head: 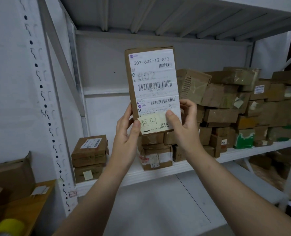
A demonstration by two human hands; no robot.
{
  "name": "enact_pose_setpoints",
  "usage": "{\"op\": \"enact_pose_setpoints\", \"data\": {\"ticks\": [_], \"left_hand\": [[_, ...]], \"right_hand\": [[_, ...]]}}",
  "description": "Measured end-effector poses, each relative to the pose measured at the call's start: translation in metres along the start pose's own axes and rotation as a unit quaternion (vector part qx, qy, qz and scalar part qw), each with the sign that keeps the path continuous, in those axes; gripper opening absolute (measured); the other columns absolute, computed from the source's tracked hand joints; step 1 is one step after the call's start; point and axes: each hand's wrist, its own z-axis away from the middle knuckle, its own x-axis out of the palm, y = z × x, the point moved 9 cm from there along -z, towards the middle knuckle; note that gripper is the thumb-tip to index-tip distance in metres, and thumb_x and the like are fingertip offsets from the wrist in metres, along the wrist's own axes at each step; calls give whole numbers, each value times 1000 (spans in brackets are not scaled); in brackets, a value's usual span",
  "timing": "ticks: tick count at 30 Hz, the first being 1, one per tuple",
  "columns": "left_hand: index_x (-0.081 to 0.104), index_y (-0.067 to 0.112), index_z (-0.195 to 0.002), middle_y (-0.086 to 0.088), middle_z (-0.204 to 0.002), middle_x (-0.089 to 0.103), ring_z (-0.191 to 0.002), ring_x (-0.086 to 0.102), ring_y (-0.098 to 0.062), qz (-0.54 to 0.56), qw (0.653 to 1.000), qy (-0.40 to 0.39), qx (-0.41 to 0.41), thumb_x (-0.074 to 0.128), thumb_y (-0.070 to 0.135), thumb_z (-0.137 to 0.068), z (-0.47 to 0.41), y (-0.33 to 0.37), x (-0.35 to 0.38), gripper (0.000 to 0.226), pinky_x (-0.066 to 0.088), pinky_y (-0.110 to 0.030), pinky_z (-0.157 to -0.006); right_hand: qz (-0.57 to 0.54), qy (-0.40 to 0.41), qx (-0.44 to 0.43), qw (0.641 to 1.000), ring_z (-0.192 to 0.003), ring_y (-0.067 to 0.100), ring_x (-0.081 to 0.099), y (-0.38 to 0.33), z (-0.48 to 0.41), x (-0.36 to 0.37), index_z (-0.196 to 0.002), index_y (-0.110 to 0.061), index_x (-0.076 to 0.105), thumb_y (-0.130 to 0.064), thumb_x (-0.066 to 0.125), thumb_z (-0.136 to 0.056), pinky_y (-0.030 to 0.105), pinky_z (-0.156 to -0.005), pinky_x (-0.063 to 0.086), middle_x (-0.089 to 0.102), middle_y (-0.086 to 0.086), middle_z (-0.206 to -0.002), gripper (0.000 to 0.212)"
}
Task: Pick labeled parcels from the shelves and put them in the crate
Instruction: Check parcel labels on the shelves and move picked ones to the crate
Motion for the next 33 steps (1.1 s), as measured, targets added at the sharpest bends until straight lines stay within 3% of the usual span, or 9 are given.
{"op": "enact_pose_setpoints", "data": {"ticks": [2,5,10,16,19,21,24,29,33], "left_hand": [[32,42,-138,21,-134,47,-121,49,4,37,999,-24,-12,44,27,-96,12,-4,12,47,48,-15,-88],[32,28,-141,24,-130,48,-116,51,9,64,996,-53,-23,43,13,-97,28,-13,34,48,48,-14,-85],[36,37,-132,35,-117,57,-114,54,7,103,987,-87,-85,43,10,-98,60,-51,83,44,48,-14,-85],[38,42,-125,23,-124,54,-113,55,6,136,973,-127,-138,40,8,-99,95,-78,162,43,48,-13,-82],[38,45,-124,13,-133,52,-118,53,1,142,965,-151,-158,40,10,-100,115,-90,214,43,49,-17,-87],[38,46,-125,19,-131,52,-119,51,2,153,958,-170,-175,40,10,-101,131,-98,256,43,48,-19,-90],[39,50,-123,31,-121,56,-120,50,4,164,942,-209,-205,49,16,-98,157,-109,327,43,45,-20,-94],[44,47,-122,21,-122,61,-116,56,-1,171,921,-250,-245,55,20,-95,201,-118,441,40,47,-22,-91],[48,39,-123,17,-117,64,-109,60,-2,185,901,-291,-261,51,15,-97,235,-113,525,35,49,-21,-89]], "right_hand": [[2,16,6,1000,-100,-5,58,6,14,-12,-117,-19,37,-21,58,-85,16,-79,49,54,-5,-115,39],[24,52,29,998,-103,1,59,20,37,-39,-115,-22,36,-23,58,-84,23,-83,52,55,-1,-114,38],[52,105,65,991,-101,3,56,45,78,-92,-108,-26,35,-19,54,-83,24,-83,51,53,-5,-109,33],[97,145,115,978,-99,0,55,62,117,-172,-111,-16,32,-14,52,-90,16,-76,49,50,-9,-107,29],[133,154,154,967,-114,15,54,67,135,-228,-110,-25,34,-27,50,-91,31,-88,52,51,-2,-118,25],[156,164,177,958,-118,18,53,69,147,-272,-109,-29,35,-32,51,-92,42,-96,49,51,1,-123,24],[165,184,215,945,-117,19,56,69,166,-343,-109,-30,38,-30,54,-95,47,-90,53,54,-2,-122,21],[187,237,247,921,-98,-1,62,55,205,-458,-111,-20,40,-17,55,-96,23,-79,54,58,-6,-110,22],[227,289,277,888,-105,11,63,46,237,-543,-121,-9,42,-22,60,-93,27,-86,54,62,-3,-112,35]]}}
